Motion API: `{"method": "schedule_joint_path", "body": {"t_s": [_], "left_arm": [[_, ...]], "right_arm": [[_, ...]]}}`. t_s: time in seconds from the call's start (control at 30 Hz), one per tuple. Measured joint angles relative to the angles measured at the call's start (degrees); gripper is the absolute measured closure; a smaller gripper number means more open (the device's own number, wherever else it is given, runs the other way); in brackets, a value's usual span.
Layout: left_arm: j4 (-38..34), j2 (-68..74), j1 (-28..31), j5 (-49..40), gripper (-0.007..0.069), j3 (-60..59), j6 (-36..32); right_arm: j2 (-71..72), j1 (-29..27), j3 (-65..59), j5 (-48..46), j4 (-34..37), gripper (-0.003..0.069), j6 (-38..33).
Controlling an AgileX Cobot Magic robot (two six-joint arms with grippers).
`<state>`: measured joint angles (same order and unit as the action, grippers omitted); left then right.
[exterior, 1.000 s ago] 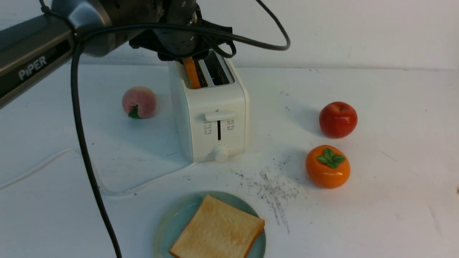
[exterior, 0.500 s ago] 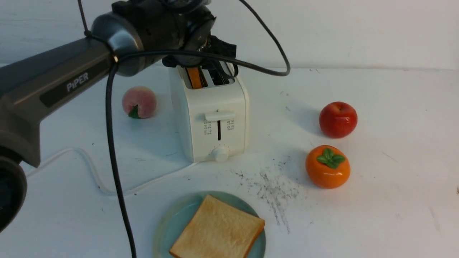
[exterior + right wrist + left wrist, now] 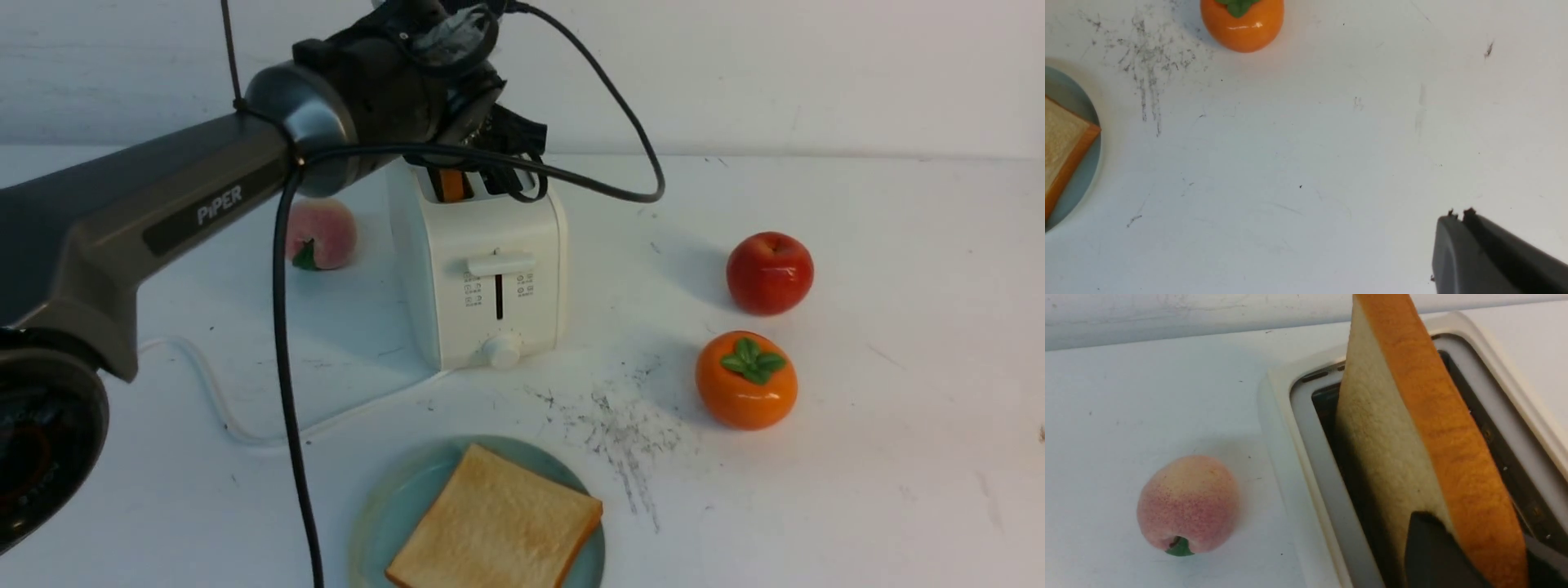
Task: Take toasted bread from bread machine on white table place on plate.
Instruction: 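Reach for a toast slice standing in the toaster with the left gripper, then place the slice of bread on the plate with the left gripper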
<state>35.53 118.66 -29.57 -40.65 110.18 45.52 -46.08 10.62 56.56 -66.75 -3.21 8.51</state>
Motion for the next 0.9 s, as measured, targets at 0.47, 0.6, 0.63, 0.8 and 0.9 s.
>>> {"method": "schedule_joint_path", "body": {"t_s": [0.47, 0.6, 0.63, 0.8, 0.9], "left_arm": [[-2.97, 0.17, 0.00, -10.60, 0.0524, 20.11, -3.58], [-10.11, 0.06, 0.00, -14.59, 0.0524, 21.98, -8.45], [-10.64, -0.03, 0.00, -15.16, 0.0524, 22.03, -9.21], [-24.66, -3.42, 0.00, -19.71, 0.0524, 22.21, -18.84], [-32.45, -8.26, 0.00, -24.03, 0.0524, 22.32, -25.03]], "right_arm": [[0.00, 0.00, 0.00, 0.00, 0.00, 0.0634, 0.00], [0.00, 0.00, 0.00, 0.00, 0.00, 0.0634, 0.00], [0.00, 0.00, 0.00, 0.00, 0.00, 0.0634, 0.00], [0.00, 0.00, 0.00, 0.25, 0.00, 0.0633, 0.00], [0.00, 0.00, 0.00, 0.81, 0.00, 0.0629, 0.00]]}}
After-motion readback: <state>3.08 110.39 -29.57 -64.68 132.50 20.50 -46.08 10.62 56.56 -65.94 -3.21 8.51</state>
